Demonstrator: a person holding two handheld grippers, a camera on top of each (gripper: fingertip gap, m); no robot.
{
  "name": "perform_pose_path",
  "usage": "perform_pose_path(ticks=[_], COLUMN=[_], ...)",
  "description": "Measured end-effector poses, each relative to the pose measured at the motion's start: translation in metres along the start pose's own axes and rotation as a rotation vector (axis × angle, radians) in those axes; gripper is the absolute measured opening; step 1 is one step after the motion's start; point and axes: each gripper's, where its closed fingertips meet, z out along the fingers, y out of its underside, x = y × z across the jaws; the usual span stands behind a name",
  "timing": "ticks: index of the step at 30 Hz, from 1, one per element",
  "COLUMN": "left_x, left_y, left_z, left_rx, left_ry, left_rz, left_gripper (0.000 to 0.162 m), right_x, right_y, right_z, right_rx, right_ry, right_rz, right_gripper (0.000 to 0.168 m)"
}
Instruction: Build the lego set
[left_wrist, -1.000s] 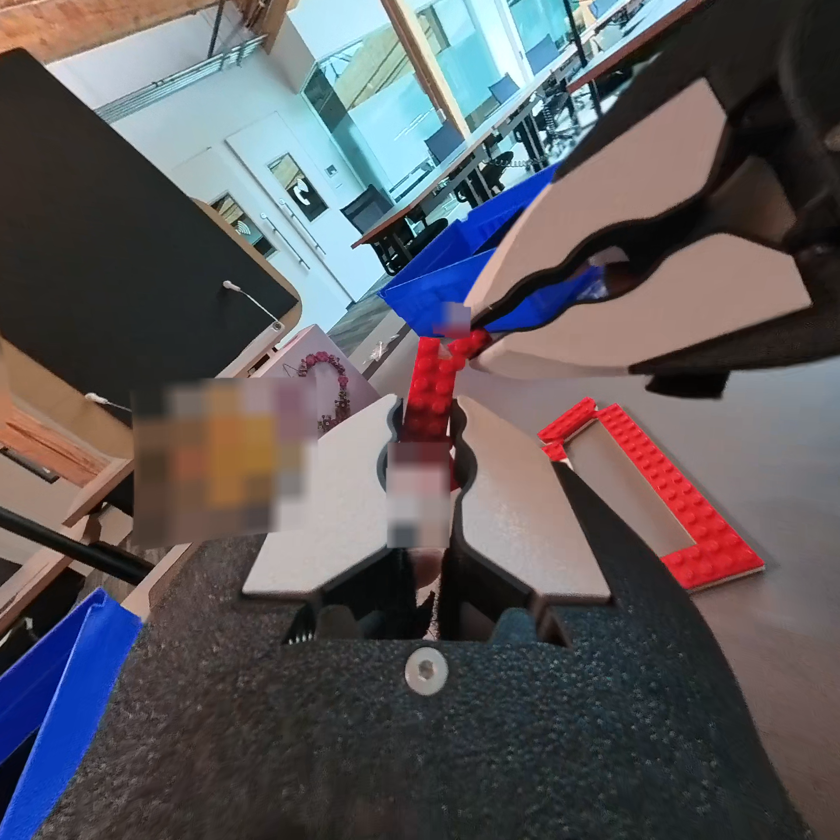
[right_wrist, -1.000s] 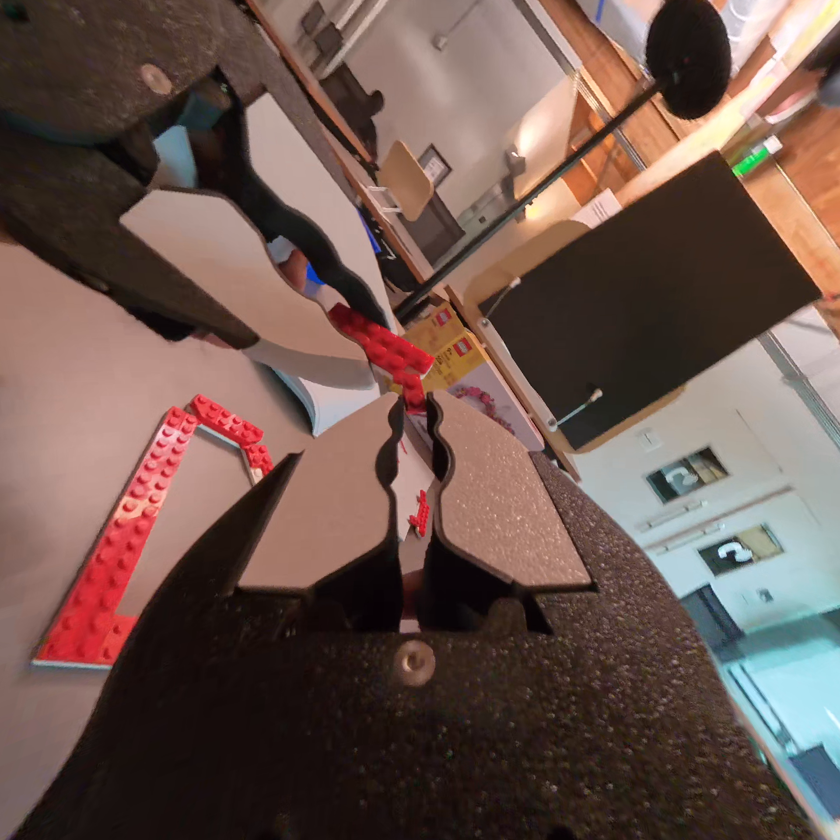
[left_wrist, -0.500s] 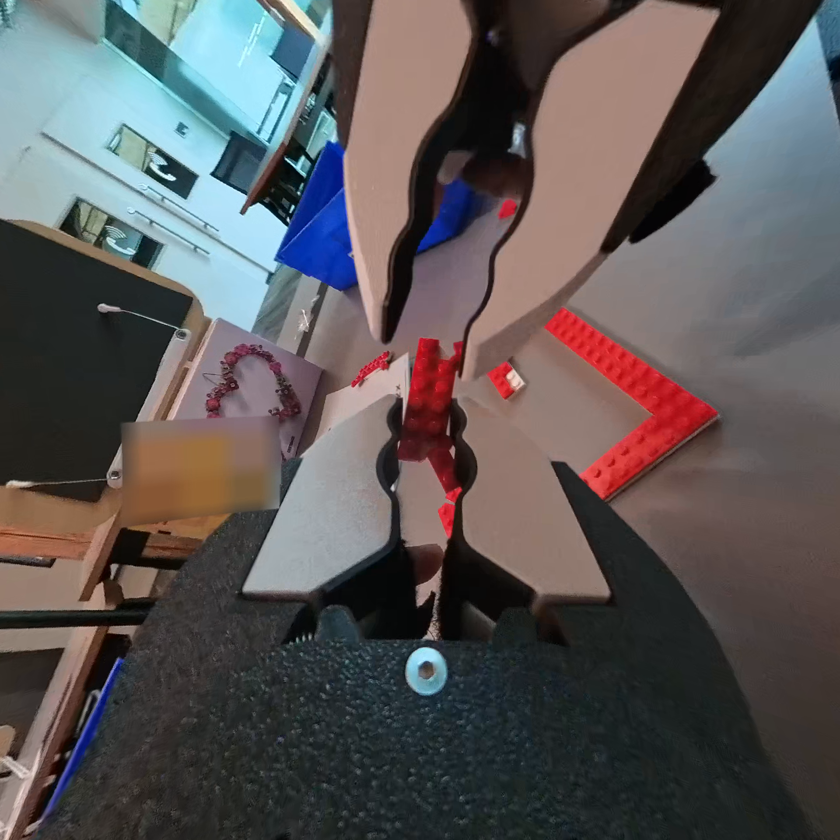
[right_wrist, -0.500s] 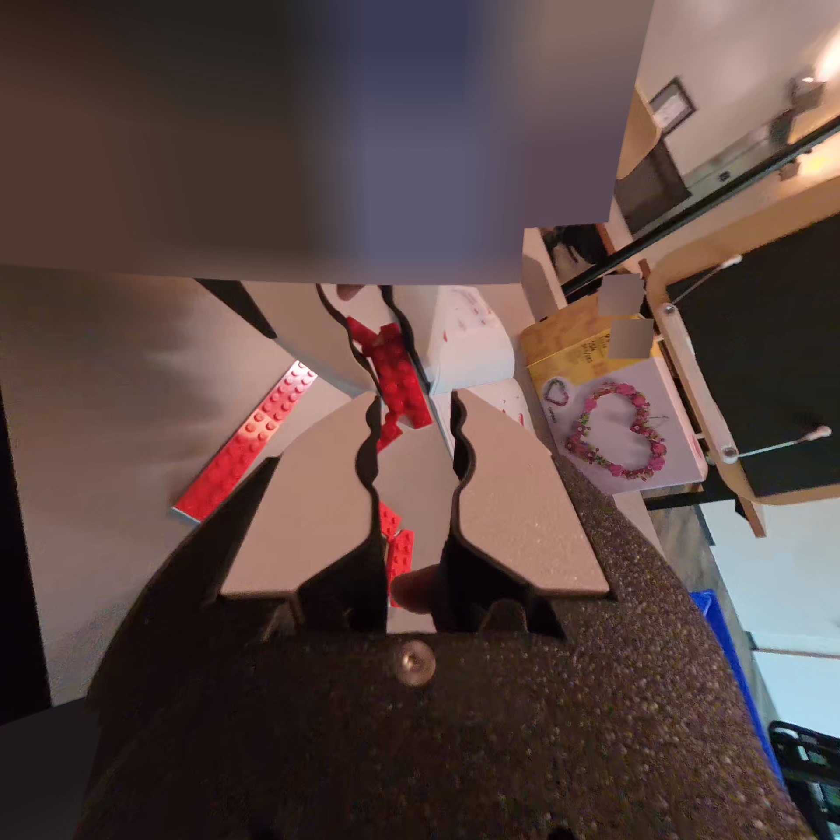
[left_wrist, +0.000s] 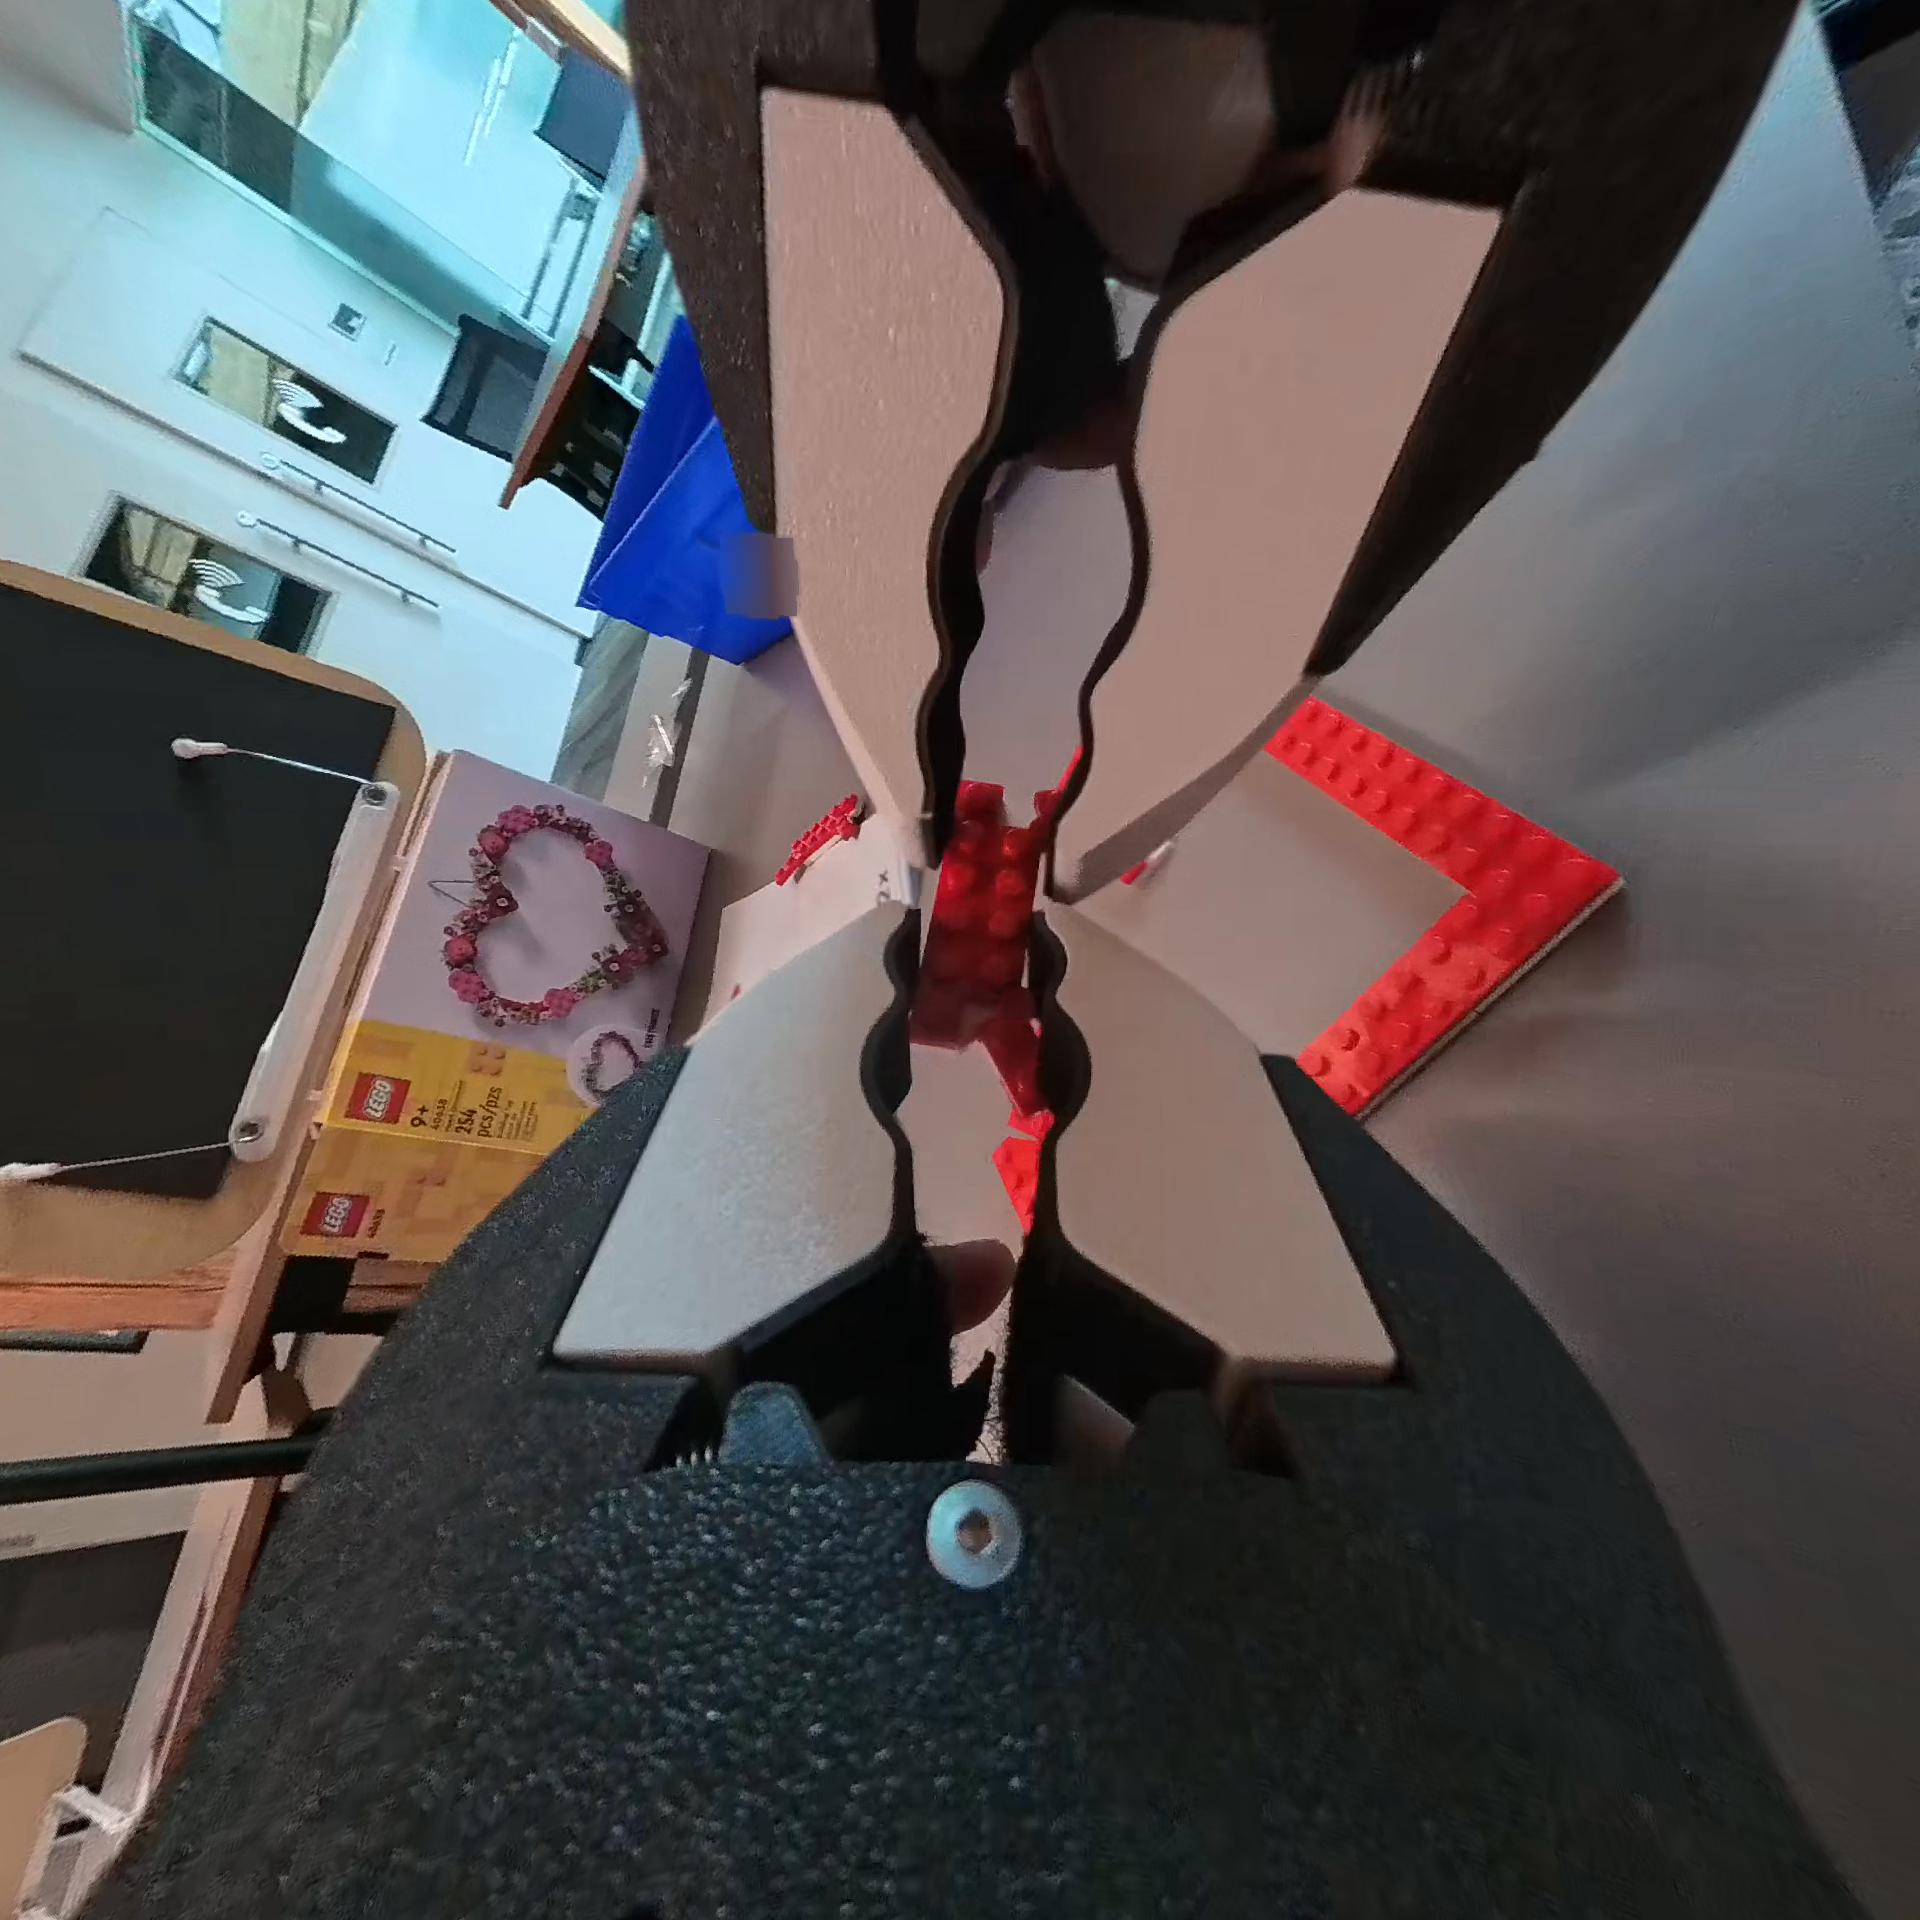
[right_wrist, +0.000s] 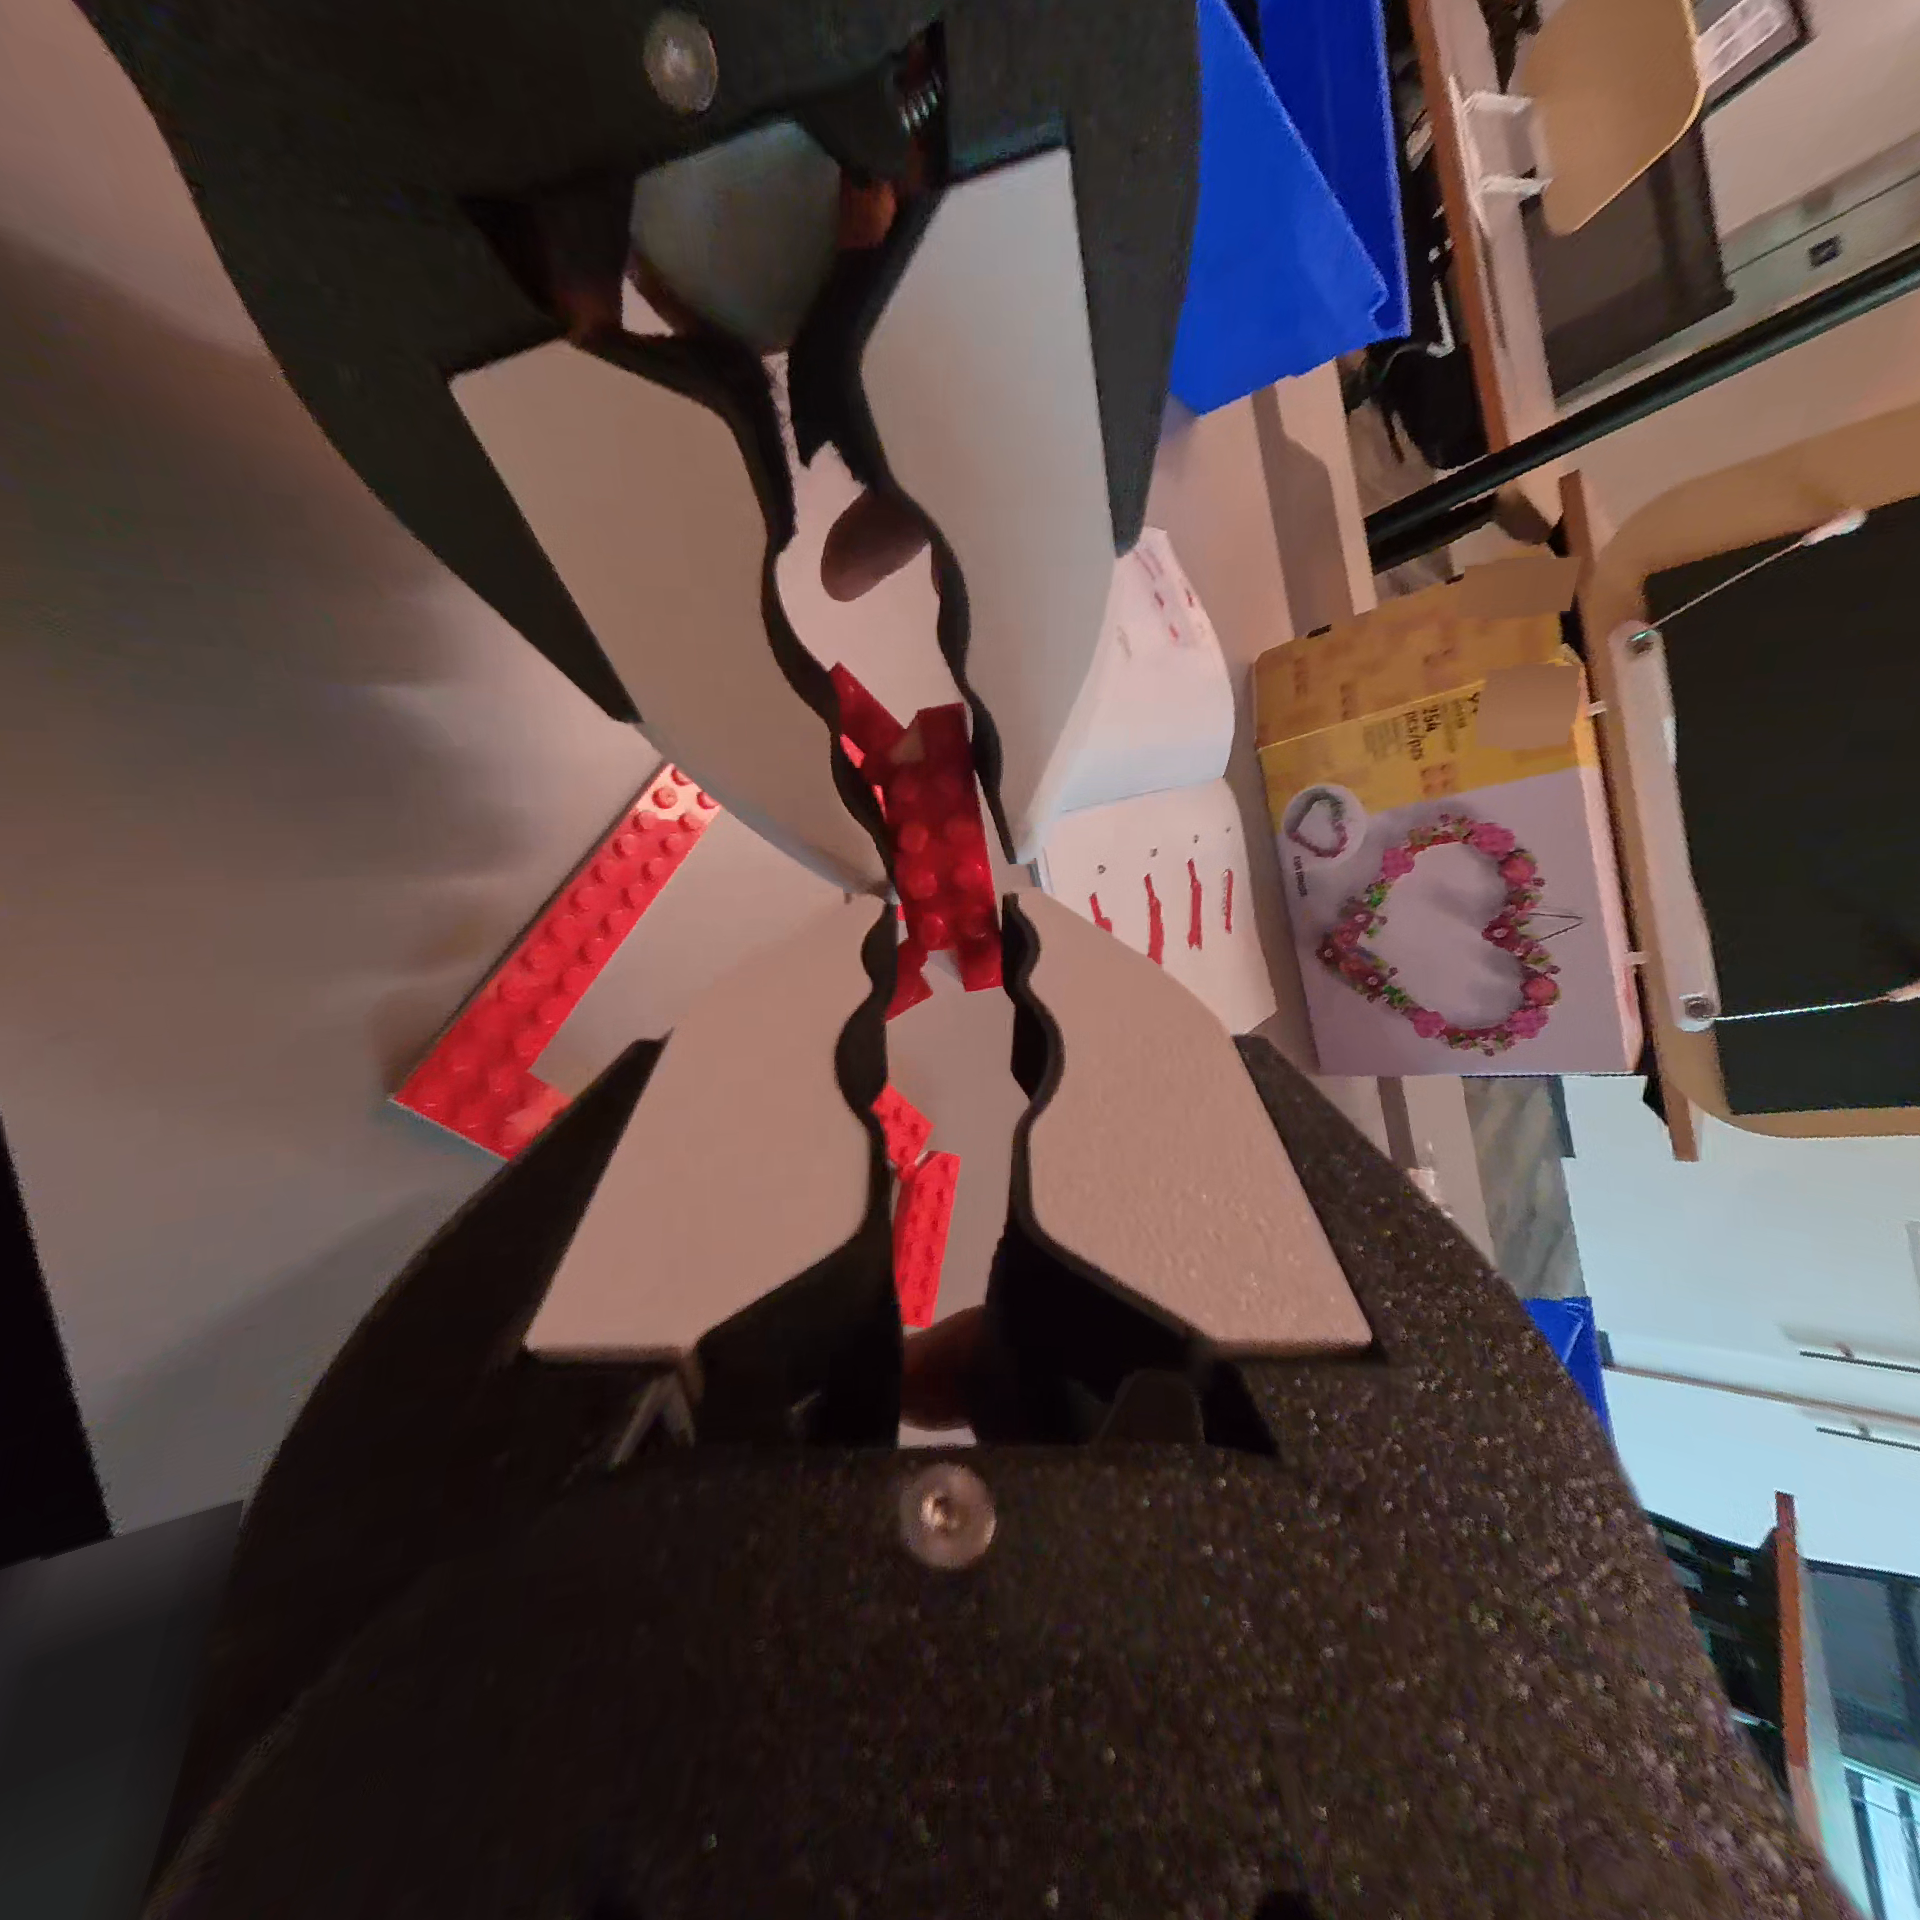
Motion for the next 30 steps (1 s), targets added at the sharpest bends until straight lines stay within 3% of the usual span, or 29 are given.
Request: perform_pose_path(ticks=[5, 12, 21, 27, 30], left_x=[-0.021, -0.029, -0.034, -0.026, -0.022], left_y=[0.009, 0.009, 0.008, 0.012, 0.017], left_z=[-0.010, -0.013, -0.013, -0.007, -0.007], left_rx=[-0.058, -0.074, -0.094, -0.119, -0.122], left_ry=[-0.153, -0.277, -0.402, -0.404, -0.359], left_rz=[-0.041, -0.125, -0.238, -0.310, -0.284], left_gripper=[0.035, 0.009, 0.008, 0.008, 0.026], right_x=[0.011, 0.023, 0.024, 0.020, 0.020], right_y=[0.007, 0.006, 0.006, 0.013, 0.021], right_z=[-0.002, -0.005, -0.004, -0.001, 0.001], right_rx=[-0.023, 0.002, 0.049, 0.038, 0.030], right_ry=[0.055, 0.144, 0.191, 0.185, 0.131], right_rz=[0.147, 0.356, 0.601, 0.642, 0.600], right_gripper=[0.019, 0.019, 0.018, 0.018, 0.018])
